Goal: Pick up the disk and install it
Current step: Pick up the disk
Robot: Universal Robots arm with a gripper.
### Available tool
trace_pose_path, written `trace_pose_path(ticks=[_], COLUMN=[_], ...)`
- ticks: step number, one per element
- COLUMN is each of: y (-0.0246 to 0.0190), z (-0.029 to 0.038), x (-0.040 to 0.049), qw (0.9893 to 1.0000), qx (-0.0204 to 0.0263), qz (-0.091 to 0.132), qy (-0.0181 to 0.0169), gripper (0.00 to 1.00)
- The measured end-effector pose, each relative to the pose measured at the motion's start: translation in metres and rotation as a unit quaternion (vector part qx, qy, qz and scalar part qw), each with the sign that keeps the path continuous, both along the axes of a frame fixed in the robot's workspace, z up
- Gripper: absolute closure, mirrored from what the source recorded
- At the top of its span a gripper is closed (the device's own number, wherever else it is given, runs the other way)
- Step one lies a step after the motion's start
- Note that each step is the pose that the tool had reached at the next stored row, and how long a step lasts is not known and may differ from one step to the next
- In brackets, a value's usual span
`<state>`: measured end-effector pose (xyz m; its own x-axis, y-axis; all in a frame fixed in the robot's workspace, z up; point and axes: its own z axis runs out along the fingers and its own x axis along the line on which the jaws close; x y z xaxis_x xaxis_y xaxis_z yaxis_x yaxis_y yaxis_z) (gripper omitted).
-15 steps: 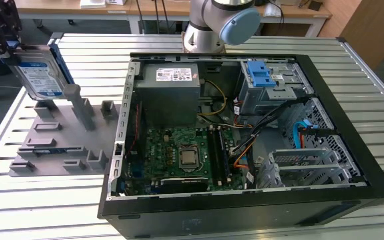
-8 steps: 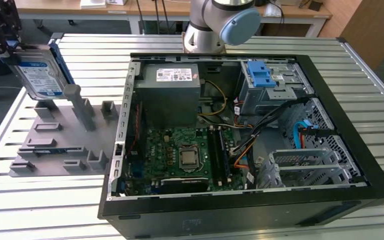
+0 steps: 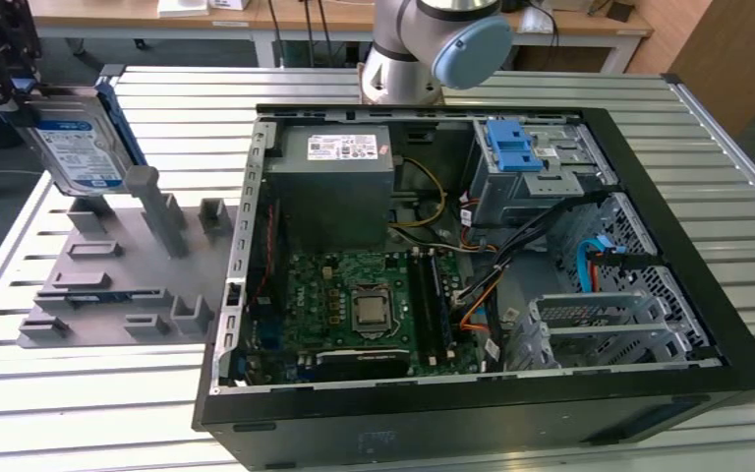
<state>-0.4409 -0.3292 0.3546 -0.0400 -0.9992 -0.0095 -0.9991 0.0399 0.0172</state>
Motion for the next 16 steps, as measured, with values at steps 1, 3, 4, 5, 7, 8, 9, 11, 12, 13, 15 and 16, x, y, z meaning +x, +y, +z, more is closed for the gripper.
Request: trace_pose_path(ticks=[1,3,4,5,7,8,9,11,12,13,15,16], y=[0.0,0.0,0.0,0.0,0.0,0.0,0.0,0.0,0.0,0.0,0.0,0.0], z=[0.0004,0.0011,0.0015,0.0018,0.0024,0.0026,0.0028,0.0044,0.0057,0.0058,0.0062,0.0065], x=[0.0,0.0,0.0,0.0,0.0,0.0,0.0,0.0,0.0,0.0,0.0,0.0], qw=[1.0,1.0,1.0,1.0,1.0,1.0,1.0,1.0,1.0,1.0,1.0,1.0], qx=[0.0,0.0,0.0,0.0,0.0,0.0,0.0,0.0,0.0,0.0,0.0,0.0], qz=[0.0,0.0,0.0,0.0,0.0,0.0,0.0,0.0,0.0,0.0,0.0,0.0], qy=[0.0,0.0,0.0,0.0,0.0,0.0,0.0,0.0,0.0,0.0,0.0,0.0001], gripper=[0.64,0.64,0.64,0.64,0.64,0.64,0.64,0.64,0.64,0.64,0.64,0.64])
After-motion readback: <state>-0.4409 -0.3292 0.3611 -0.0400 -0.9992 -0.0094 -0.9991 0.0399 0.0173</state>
